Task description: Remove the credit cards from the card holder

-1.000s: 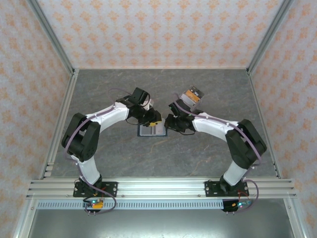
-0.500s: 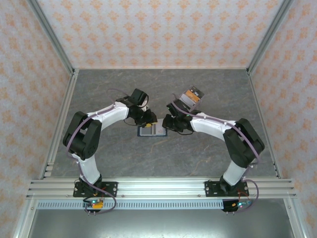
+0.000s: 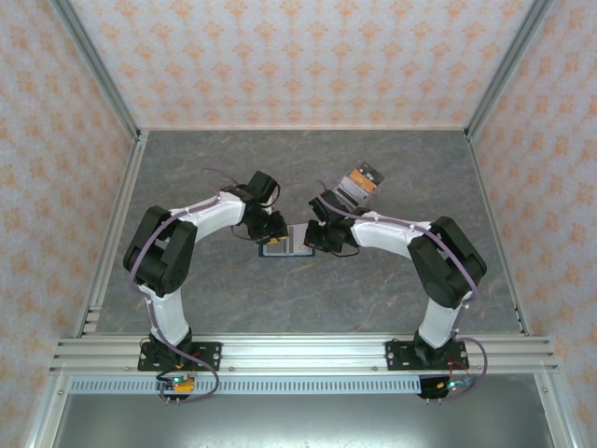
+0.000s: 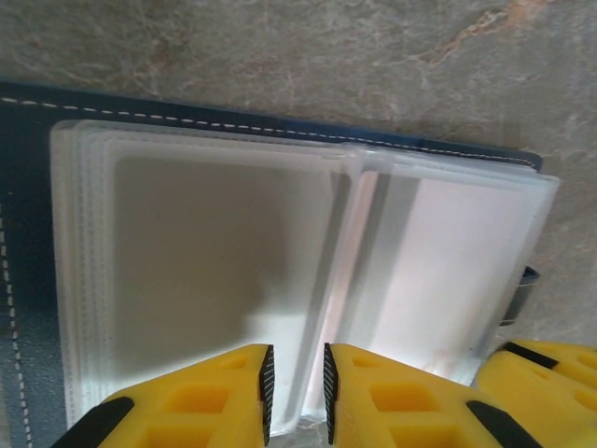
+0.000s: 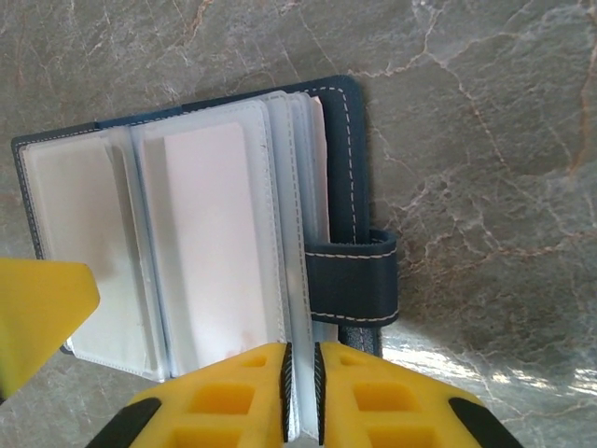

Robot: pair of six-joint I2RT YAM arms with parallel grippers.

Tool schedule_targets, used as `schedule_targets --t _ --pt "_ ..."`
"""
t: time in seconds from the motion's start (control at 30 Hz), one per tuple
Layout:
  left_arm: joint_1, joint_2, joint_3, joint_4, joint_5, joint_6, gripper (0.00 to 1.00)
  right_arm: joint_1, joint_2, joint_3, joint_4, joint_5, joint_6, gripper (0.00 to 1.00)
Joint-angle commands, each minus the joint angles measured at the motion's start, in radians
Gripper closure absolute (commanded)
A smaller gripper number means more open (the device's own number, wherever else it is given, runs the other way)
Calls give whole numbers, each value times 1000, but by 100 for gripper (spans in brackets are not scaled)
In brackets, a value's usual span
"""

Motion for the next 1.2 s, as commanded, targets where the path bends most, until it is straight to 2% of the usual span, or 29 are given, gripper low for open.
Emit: schedule_targets --t 0.0,0.23,0.67,0.93,1.17 --pt "4 10 -7 -45 -51 25 77 2 -6 17 14 8 -5 82" --pt "4 19 -19 -41 -52 25 77 3 24 35 20 -30 -4 77" --pt "4 33 -29 -34 -46 28 77 3 63 54 -9 -17 -7 76" --pt "3 38 -42 -20 -41 23 77 2 82 63 20 -65 -7 73" --pt "4 29 -39 -27 -41 24 77 2 61 45 113 -144 2 73"
